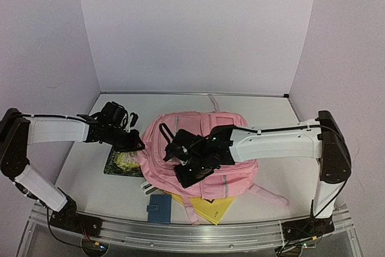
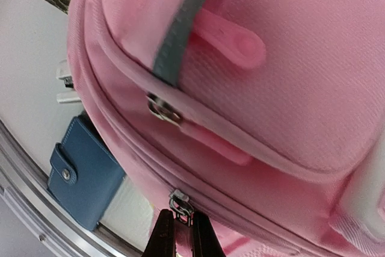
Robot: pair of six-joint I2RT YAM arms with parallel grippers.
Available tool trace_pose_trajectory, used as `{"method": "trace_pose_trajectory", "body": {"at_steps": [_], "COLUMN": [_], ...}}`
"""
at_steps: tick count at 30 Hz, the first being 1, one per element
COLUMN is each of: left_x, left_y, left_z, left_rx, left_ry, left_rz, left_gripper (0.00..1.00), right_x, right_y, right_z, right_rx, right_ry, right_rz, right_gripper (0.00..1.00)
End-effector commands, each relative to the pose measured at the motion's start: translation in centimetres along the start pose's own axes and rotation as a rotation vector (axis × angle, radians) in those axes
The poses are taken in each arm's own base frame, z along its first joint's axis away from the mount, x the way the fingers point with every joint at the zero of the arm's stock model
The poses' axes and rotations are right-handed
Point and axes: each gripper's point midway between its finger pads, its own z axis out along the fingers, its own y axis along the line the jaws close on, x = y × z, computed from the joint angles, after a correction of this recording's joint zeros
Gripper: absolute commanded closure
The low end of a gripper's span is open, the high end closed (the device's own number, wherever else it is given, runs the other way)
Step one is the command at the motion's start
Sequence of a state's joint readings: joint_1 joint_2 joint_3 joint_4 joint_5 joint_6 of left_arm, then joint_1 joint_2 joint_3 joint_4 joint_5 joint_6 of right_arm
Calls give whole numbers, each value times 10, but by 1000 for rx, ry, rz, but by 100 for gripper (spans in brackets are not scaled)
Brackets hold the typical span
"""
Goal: Pack the student bag
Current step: Adjust the student bag at the center of the board.
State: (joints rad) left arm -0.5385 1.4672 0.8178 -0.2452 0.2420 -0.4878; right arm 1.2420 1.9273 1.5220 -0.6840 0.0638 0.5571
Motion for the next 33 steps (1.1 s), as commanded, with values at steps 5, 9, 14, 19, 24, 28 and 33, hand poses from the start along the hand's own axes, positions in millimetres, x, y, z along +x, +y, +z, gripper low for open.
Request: {"method": "trace_pose_trajectory", "body": {"at_steps": [5,9,14,19,24,28,33], "left_x": [-46,-60,-95,-110,-114,-94,-34], "left_y": [-42,-40,-25,-27,-23,-33,-60], "left_z": [5,3,1,1,-34,-61,-71], "left_rx": [125,94,86,87,15,18,78], "left_ry": [-139,-168,-217,-208,-269,-263,-148], "left_rz": [30,57,62,126,141,180,188], "left_gripper": [100,100,100,83,39,24,25], "right_x": [-54,-70,-80,-87,-95,-91,-86], "right_y": [73,88,81,48,-4,-51,-102], "right_z": [26,30,13,-24,-77,-97,-113], "right_rx": [-175,-213,-191,-116,-24,41,71], "right_ry": [-75,-100,-153,-239,-369,-427,-488], "right_rz": [31,51,63,105,186,258,354], "right_gripper": [100,98,81,64,40,33,32]}}
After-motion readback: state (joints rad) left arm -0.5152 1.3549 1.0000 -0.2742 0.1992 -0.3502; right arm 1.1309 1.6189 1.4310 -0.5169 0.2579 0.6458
